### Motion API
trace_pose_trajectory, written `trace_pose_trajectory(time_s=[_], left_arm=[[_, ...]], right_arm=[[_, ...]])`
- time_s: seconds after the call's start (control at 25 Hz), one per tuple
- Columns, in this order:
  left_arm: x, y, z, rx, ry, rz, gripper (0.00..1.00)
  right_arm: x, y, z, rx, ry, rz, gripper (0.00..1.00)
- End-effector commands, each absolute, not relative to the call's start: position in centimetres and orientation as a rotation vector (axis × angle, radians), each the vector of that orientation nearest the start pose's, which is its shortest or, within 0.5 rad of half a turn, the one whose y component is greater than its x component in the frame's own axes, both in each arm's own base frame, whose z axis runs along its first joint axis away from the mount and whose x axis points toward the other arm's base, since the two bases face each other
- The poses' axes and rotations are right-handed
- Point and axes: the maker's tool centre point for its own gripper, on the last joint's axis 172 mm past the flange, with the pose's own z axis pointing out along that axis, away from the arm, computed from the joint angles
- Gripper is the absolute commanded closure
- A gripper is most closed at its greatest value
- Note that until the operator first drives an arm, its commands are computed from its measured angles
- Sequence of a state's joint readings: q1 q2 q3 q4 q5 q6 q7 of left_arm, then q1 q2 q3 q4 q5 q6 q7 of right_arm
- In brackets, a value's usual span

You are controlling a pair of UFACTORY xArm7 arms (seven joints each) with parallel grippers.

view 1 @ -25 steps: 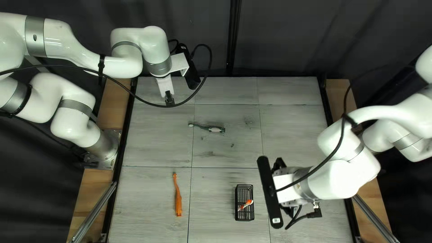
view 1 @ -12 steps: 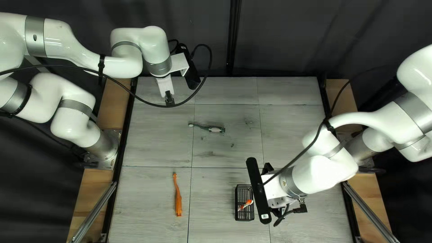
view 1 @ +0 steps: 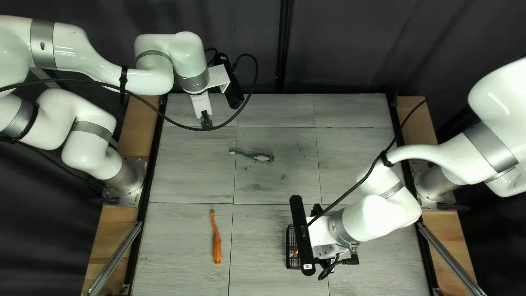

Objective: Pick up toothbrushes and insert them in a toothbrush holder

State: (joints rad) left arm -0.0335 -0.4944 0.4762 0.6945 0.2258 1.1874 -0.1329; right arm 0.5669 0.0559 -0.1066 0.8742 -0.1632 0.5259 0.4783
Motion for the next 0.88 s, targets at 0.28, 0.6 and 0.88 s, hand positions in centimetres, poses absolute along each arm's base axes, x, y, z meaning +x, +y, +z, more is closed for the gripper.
trace_pose_trajectory(time_s=[0.28, 0.6, 0.88], left_arm=[[29.10, 16.05, 20.51, -3.084, -0.677, 0.054, 0.00], [29.10, 16.05, 20.51, -3.084, -0.677, 0.054, 0.00], [29.10, 16.05, 20.51, -3.084, -0.677, 0.054, 0.00]], right_arm=[[47.78, 21.77, 13.89, -3.053, -0.176, -0.460, 0.02], [47.97, 21.65, 13.78, -3.051, -0.183, -0.453, 0.96], [47.91, 22.23, 14.27, -3.071, -0.196, -0.437, 0.88]])
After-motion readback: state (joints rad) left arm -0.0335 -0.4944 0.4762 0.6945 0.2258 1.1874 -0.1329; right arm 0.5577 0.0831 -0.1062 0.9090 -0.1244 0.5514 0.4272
